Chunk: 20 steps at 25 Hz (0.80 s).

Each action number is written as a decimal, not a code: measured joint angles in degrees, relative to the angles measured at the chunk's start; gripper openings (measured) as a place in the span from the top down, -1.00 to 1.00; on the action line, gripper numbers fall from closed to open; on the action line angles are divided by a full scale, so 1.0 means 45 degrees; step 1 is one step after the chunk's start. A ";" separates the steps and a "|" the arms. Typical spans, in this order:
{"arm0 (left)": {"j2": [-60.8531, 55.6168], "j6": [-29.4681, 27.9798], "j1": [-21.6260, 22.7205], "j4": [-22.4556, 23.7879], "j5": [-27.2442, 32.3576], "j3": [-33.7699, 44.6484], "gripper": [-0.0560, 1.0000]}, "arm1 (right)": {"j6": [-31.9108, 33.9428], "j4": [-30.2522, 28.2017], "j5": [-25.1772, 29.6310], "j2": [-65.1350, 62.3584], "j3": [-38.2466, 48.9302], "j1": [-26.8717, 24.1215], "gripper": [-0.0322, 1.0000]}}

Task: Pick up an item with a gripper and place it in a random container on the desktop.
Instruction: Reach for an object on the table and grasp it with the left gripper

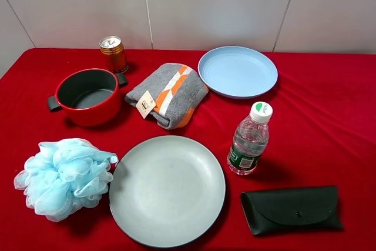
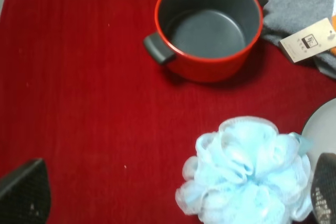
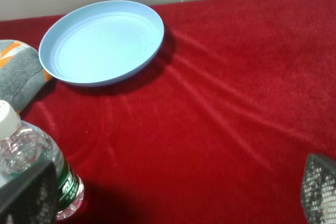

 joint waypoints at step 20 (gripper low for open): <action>0.8751 0.0844 -0.1071 -0.0798 0.0918 -0.5283 -0.98 | 0.0000 0.0012 -0.0043 0.0000 0.0000 0.0000 -0.40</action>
